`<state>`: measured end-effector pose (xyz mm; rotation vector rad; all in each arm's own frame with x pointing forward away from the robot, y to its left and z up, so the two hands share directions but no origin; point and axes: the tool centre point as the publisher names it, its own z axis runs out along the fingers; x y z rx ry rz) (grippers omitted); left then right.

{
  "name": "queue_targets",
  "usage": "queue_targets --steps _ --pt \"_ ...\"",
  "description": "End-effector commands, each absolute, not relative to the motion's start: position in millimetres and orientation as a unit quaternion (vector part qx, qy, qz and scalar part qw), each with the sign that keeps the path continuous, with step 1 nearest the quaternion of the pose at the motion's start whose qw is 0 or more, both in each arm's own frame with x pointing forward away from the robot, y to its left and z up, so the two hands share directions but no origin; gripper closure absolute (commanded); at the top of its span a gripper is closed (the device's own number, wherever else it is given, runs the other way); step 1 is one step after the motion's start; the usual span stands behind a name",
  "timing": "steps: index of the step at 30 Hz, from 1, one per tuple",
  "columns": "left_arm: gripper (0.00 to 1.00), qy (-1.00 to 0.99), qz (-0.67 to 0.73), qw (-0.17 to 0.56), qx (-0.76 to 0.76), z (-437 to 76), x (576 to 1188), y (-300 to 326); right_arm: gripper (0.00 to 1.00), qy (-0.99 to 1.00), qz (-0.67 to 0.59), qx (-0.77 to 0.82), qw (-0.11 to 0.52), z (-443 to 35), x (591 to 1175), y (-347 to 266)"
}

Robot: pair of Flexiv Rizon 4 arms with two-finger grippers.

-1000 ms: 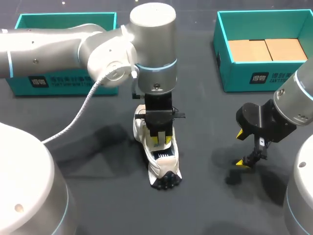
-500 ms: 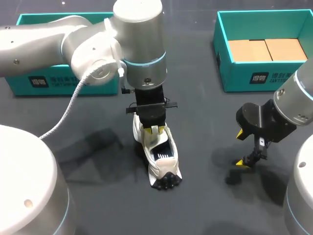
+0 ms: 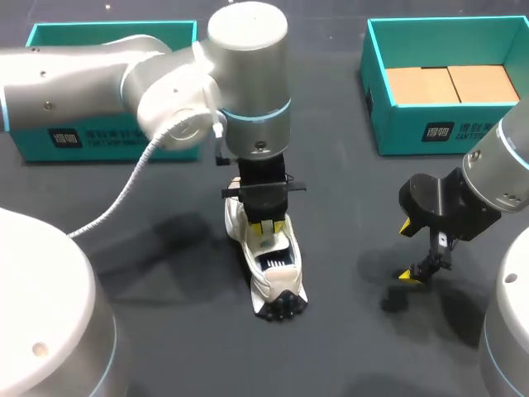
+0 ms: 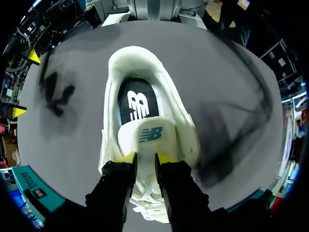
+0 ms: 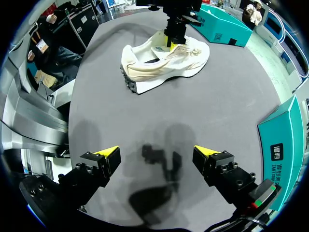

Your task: Take the shoe out of the shoebox, open the shoe tongue, remove and reinsert the insole, then place the shoe into the shoebox

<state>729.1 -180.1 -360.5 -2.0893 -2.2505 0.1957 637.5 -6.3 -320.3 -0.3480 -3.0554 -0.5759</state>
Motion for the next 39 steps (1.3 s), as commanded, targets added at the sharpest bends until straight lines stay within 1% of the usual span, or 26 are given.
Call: queue_targets --steps 1,11,21,22,24,25,26,29,31,39 --pt "0.76 -0.729 0.057 0.036 -0.681 -361 724 -184 0.0 -0.977 -0.184 -0.111 0.005 -320 636 -7" --pt "0.75 -0.734 0.069 -0.022 -0.676 -307 712 -159 0.0 -0.977 -0.184 -0.111 0.005 -320 636 -7" --pt "0.76 -0.764 0.058 -0.025 -0.642 -289 687 -150 0.0 -0.977 -0.184 -0.111 0.005 -320 636 -7" --pt "0.71 -0.769 0.062 -0.019 -0.636 -287 685 -149 0.0 -0.977 -0.184 -0.111 0.005 -320 636 -7" --pt "0.51 -0.778 0.065 -0.016 -0.625 -284 678 -147 0.0 -0.977 -0.184 -0.111 0.005 -320 636 -7" --pt "0.18 -0.783 0.065 -0.015 -0.618 -282 674 -147 0.0 -0.977 -0.184 -0.111 0.005 -320 636 -7" --pt "0.0 -0.791 0.069 -0.016 -0.608 -281 671 -146 0.0 -0.977 -0.184 -0.111 0.005 -320 636 -7" --pt "0.0 -0.81 0.087 -0.013 -0.579 -274 663 -143 0.0 -0.977 -0.184 -0.111 0.005 -320 636 -7" --pt "0.0 -0.812 0.069 -0.011 -0.58 -265 660 -141 0.0 -0.977 -0.184 -0.111 0.005 -320 636 -7" --pt "0.0 -0.812 0.069 -0.011 -0.58 -265 660 -141 0.0 -0.977 -0.184 -0.111 0.005 -320 636 -7"
